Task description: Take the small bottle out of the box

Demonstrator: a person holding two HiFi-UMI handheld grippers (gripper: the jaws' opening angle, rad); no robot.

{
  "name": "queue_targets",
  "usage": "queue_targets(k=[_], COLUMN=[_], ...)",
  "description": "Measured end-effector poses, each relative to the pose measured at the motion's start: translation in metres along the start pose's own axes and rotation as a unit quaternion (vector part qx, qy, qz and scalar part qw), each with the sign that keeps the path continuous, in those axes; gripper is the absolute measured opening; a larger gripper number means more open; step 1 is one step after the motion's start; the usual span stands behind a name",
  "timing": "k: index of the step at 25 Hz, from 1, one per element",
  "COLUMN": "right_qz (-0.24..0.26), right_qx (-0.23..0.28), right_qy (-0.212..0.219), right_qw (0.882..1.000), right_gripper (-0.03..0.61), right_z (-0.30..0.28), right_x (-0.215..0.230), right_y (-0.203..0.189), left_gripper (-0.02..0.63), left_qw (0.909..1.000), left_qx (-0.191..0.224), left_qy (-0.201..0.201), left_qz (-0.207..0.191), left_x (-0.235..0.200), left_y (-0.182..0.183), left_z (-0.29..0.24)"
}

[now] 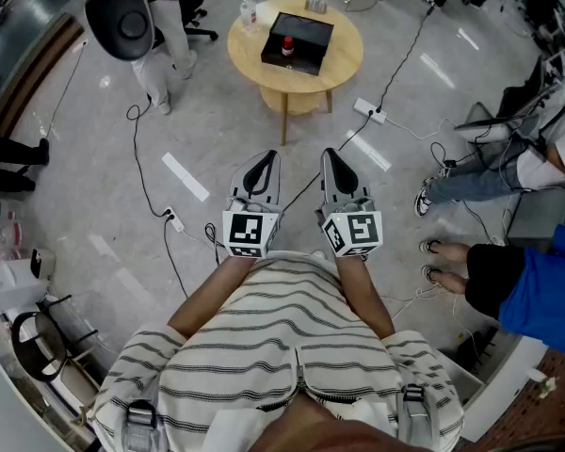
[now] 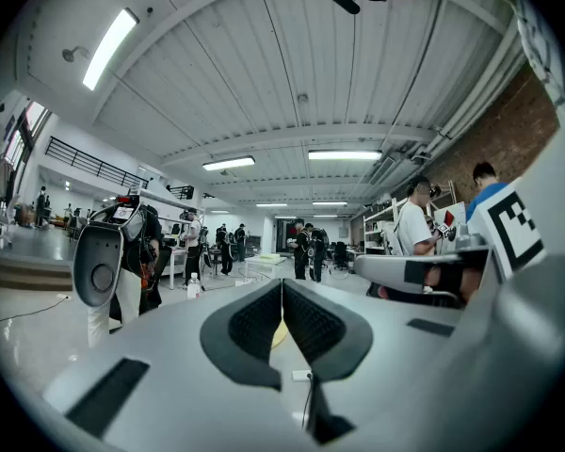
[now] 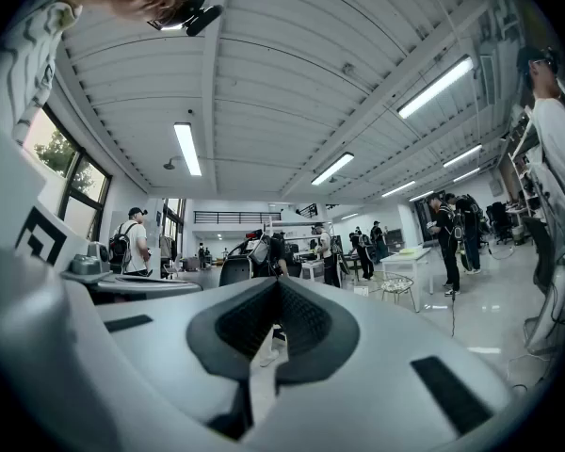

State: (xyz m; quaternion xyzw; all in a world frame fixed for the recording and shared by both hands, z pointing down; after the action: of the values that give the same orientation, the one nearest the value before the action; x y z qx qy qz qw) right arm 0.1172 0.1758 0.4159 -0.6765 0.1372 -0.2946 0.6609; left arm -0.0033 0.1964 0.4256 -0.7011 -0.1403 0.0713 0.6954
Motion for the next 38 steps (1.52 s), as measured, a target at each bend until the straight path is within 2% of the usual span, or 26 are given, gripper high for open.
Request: queue_targets(k=[6, 22, 30, 38], right_qz=[0.000, 0.007, 0.011, 0.011], right_qx=[0.002, 0.013, 0.008, 0.000], right_qy=[-0.006, -0.072, -0.079, -0.077], right_qw=[1.000, 0.997, 0.997, 0.997], right_gripper=[0.018, 0.018, 0.018, 0.018], right_z=[-0.013, -0.056, -0.072, -0.095], right_x=[-0.006, -0.050, -0.063, -0.043], right_y=[-0.002, -0.011, -0.013, -0.020], left_gripper=[0.021, 0.021, 0.021, 0.021], left_qw=[0.9999, 0.9962, 0.9956, 0.9947], left_qx=[-0.004, -0.010, -0.013, -0.022], left_qy=[-0.015, -0.087, -0.092, -0.100], left_qz=[-0.001, 0.004, 0.011, 0.008], left_x=[-0.011, -0.072, -0.091, -0.093], left_y=[-0.005, -0.020, -0.026, -0.036], left_z=[-0.004, -0.003, -0.005, -0.037])
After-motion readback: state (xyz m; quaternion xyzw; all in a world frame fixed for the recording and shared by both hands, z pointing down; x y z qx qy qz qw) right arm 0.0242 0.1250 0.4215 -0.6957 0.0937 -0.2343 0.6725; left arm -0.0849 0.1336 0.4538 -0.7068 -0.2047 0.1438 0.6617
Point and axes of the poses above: the fingertips, and each gripper's own axes: z backward along the fingers, x to its right, y out of its top, the point moved 2 cm from there along z, backward along the fingers, and after that the axes turned 8 degrees about -z, right-handed, at the moved point
